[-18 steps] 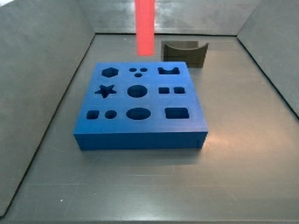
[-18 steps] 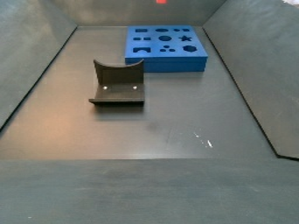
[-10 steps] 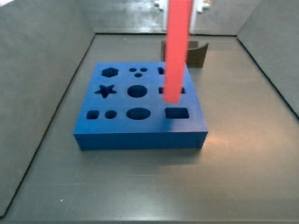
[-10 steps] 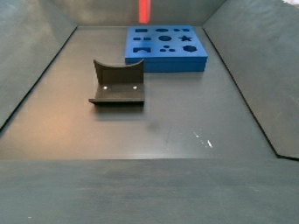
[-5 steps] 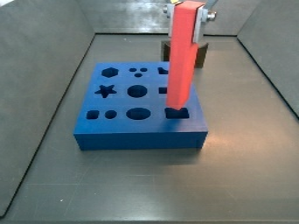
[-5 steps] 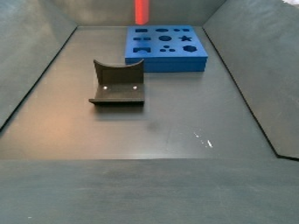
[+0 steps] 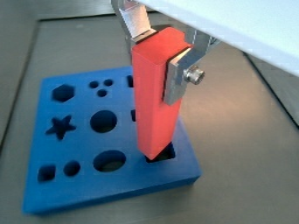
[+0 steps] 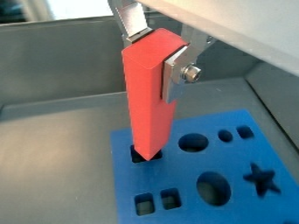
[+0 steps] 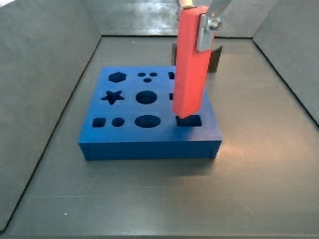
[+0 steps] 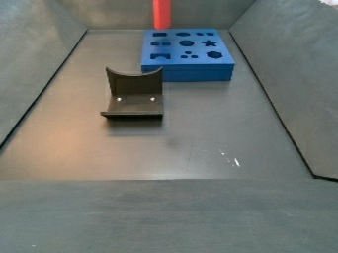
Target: Insert the rectangle object.
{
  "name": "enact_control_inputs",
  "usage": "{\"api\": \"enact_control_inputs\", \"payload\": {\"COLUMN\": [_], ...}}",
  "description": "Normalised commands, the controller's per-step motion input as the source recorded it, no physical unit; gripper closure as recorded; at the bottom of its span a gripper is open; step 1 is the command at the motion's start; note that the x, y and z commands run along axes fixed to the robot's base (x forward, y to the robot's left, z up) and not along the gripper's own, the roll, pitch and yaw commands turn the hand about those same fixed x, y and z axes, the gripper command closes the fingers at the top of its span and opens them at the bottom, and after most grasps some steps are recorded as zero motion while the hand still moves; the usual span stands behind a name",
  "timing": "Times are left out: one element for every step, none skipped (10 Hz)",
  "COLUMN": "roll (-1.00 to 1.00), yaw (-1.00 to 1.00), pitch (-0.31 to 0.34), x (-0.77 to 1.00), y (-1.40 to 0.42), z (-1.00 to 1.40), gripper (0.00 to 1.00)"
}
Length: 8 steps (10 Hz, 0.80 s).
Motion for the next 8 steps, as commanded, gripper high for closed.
{"api": "enact_control_inputs", "payload": {"roll": [0.07,0.08,0.08,0.08,0.07,0.07,0.02,0.1], "yaw": [-1.0,-1.0,-1.0,-1.0,-1.0,-1.0,-0.69,0.0], "pitch": [-0.007,-0.007,-0.006,-0.006,0.0,0.0,0.0,-0.033], "x": [0.0,0.0,0.0,0.0,0.0,0.0,0.27,0.0], "y": [0.0,0.0,0.0,0.0,0.0,0.0,-0.3,0.0], "z": [-0.07,-0.08,-0.08,-0.08,-0.06,-0.05,-0.03,-0.1], "gripper": [1.0,1.0,1.0,1.0,1.0,1.0,1.0,1.0]}}
